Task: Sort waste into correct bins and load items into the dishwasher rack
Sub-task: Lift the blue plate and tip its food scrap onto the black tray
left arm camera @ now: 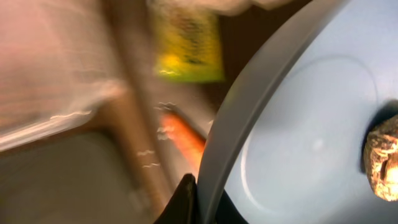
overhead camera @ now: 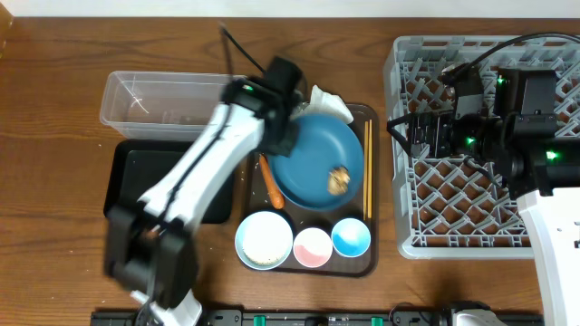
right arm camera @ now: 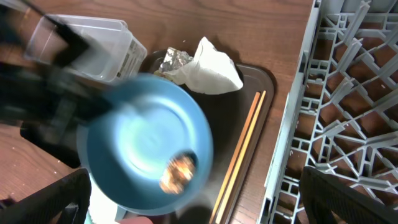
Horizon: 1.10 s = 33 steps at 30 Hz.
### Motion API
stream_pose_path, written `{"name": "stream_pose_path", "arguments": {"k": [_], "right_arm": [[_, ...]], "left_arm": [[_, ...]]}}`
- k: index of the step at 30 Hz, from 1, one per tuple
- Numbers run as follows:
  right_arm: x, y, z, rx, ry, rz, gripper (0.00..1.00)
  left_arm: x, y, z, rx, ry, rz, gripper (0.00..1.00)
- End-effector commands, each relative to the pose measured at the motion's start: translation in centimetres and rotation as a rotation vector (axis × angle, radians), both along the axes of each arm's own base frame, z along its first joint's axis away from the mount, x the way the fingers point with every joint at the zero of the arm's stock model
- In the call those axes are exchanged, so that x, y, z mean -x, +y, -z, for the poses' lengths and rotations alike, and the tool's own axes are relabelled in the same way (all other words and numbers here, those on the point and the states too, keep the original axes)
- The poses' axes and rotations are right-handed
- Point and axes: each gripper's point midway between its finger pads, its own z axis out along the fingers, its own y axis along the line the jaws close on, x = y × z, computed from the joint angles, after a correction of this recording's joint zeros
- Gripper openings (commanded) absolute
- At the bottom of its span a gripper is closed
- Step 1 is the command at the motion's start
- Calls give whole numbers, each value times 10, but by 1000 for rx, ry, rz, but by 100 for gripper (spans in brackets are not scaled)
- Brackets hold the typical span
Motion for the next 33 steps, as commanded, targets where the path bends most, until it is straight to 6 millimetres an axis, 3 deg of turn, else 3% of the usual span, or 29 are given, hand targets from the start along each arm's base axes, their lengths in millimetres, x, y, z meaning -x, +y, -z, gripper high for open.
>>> {"name": "stream_pose_path", "arguments": {"k": [1,7,8,11,13,16,21,26,33], "right_arm": [[-2,3,-6,-6,-13,-2,99],[-4,3,-8,-7,-25,-2,99],[-5,3,-9,-7,-30,-2,99],[-9,3,-12,-9,-50,-2,99],[-12,3,-15,-10,-71,-2,99],[-15,4,-18,-11,-88,-2,99],[-16,4,-19,-11,-95,-2,99],[-17,4,-20,-11,-98,-2,99],[-17,4,-21,-12,-104,-2,99]], "left_arm": [[-13,55,-64,-174,-203,-94,6],[23,149,-123,-538,-295,-241,6],[31,173,-139,-657,-328,-306,6],[48,210,-172,-847,-438,-505,6],[55,214,-170,-824,-452,-592,6],[64,206,-147,-787,-393,-627,6],[67,217,-132,-995,-352,-536,6],[63,221,-114,-1063,-293,-500,6],[57,222,-126,-1146,-320,-434,6]]}}
